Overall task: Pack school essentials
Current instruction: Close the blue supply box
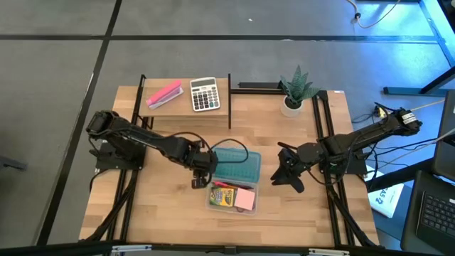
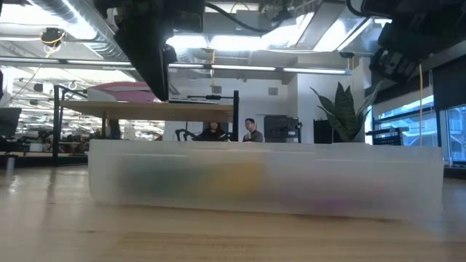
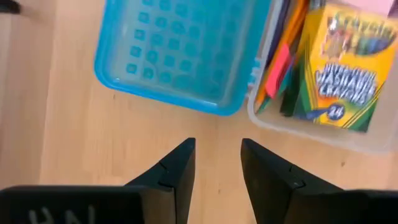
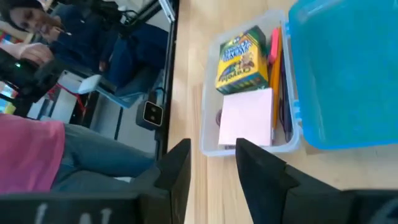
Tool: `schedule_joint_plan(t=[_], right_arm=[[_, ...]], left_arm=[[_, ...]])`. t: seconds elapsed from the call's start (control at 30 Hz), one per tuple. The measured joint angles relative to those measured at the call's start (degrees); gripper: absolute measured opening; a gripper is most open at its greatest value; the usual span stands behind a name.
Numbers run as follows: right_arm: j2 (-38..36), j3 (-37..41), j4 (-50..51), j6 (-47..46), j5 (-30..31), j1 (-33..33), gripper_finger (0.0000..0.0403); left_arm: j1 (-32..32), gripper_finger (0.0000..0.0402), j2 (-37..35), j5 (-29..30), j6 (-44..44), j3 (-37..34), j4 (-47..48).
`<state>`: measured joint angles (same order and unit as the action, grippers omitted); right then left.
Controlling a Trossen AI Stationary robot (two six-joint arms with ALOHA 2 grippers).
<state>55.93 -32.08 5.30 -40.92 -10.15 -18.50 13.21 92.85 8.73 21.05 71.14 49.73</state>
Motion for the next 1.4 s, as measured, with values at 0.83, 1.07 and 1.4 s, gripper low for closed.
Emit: schedule_joint_plan(t=[0.83, 1.07, 1.4], right_arm=[[0.25, -2.43, 2.39, -4.46, 8.58, 1.87, 0.0085], [1.36, -8.82, 17.21, -7.10, 13.14, 5.59, 0.0008], [8.03, -8.90, 23.76, -15.09, 10.40, 13.88, 0.0002]], left_arm=[[-5.81, 0.0002, -1.12, -3.93, 6.58, -0.57, -0.83], [-6.68, 0.0001, -6.90, -8.30, 7.38, -8.38, -3.26], [-7.02, 0.0000, -22.37, -9.29, 11.28, -30.90, -32.71]])
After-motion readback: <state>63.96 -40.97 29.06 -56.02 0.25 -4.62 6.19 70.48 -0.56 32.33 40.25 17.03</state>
